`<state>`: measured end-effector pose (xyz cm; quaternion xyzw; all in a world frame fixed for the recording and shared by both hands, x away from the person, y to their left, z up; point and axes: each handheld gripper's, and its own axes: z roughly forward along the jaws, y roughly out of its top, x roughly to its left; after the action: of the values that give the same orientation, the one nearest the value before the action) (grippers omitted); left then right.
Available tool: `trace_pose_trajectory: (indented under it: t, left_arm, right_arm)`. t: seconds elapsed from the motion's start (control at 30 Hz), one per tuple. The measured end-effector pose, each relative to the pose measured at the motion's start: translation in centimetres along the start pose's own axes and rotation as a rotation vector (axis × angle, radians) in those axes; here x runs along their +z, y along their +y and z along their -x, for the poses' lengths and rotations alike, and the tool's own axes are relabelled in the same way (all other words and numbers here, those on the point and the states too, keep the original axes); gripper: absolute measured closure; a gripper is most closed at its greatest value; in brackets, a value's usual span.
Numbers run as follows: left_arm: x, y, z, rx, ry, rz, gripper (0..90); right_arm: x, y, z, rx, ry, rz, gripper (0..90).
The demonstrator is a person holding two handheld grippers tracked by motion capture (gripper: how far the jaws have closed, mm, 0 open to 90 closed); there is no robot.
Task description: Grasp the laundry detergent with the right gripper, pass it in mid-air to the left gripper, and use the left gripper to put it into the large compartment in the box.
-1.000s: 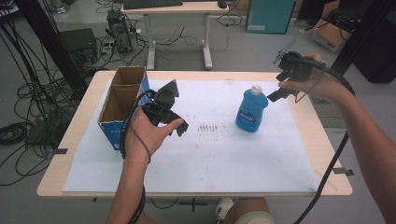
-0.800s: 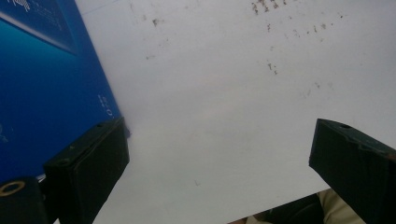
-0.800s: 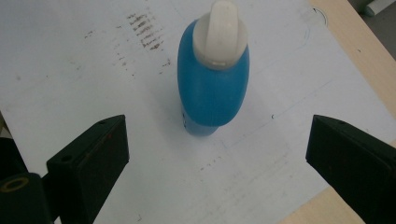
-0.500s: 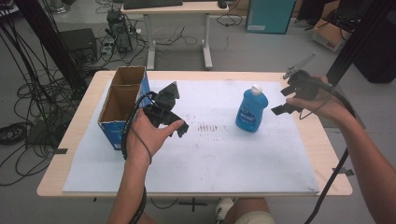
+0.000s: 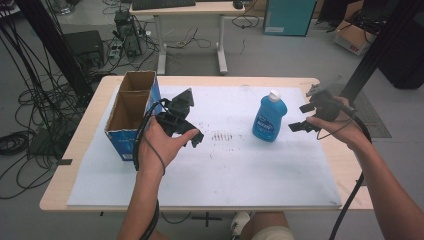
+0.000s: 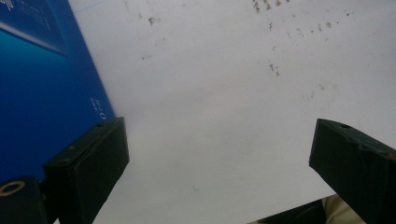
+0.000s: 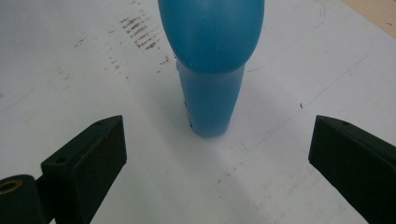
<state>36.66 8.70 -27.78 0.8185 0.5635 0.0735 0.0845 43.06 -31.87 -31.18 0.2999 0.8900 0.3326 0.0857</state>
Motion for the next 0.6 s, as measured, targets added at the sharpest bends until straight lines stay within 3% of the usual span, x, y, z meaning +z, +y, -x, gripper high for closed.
trace_pose_trajectory:
  t: [0.6]
  left_arm:
    - [0.8, 0.4, 0.0, 0.003, 0.004, -0.02, 5.2]
  right_arm:
    - [3.8, -1.9, -0.1, 0.001, -0.016, 0.121, 3.3]
